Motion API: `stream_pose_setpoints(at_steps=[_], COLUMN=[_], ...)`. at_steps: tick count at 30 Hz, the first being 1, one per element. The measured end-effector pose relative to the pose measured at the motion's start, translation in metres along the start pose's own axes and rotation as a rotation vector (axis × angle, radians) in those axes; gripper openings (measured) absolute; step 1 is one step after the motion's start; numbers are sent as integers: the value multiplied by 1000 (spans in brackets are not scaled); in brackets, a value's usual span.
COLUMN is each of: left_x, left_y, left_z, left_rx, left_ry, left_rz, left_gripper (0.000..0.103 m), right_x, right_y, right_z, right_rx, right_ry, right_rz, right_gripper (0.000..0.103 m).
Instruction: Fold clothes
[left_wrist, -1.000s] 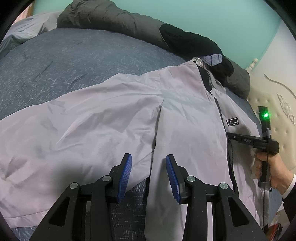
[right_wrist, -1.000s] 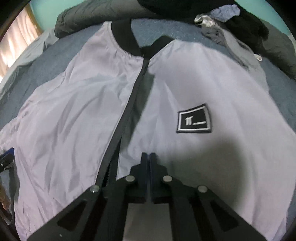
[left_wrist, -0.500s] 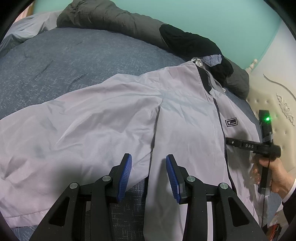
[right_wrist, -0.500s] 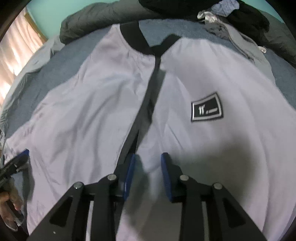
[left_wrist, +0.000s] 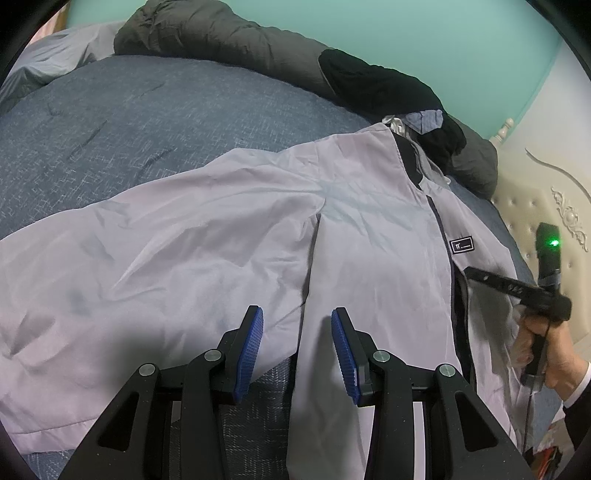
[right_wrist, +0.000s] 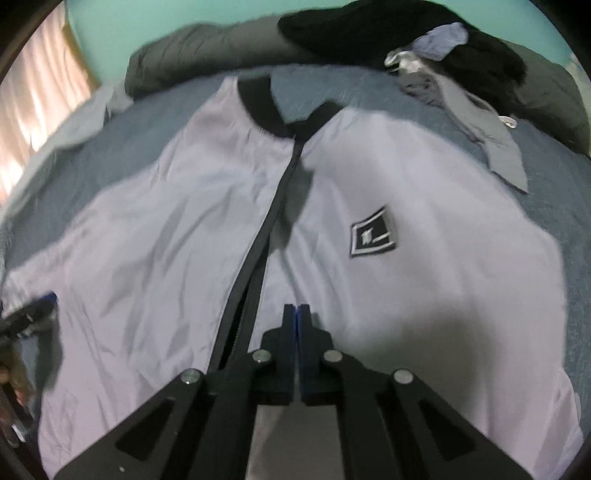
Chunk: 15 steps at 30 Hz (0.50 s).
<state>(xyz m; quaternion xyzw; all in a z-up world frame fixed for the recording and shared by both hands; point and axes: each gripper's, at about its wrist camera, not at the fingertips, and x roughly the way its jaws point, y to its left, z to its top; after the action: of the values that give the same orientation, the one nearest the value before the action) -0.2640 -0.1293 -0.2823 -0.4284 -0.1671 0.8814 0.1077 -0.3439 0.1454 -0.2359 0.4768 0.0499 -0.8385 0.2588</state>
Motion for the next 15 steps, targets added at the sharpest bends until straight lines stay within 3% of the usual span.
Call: stream_pose_setpoints(at_steps=[6, 11, 15], left_x=[0, -1, -1], left_y=[0, 1, 3], left_z=[0, 1, 2], left_rx=[-1, -1, -5], left_ry=[-2, -4, -5], left_rz=[2, 3, 3], left_gripper=[42, 42, 42], right_x=[-32, -62, -53], right_y=[-12, -20, -13], right_z=[9, 8, 7], right_rx=[83, 151, 141], right_ry=[-117, -196, -155], right_rz=[116, 273, 288], right_gripper=[0, 0, 0])
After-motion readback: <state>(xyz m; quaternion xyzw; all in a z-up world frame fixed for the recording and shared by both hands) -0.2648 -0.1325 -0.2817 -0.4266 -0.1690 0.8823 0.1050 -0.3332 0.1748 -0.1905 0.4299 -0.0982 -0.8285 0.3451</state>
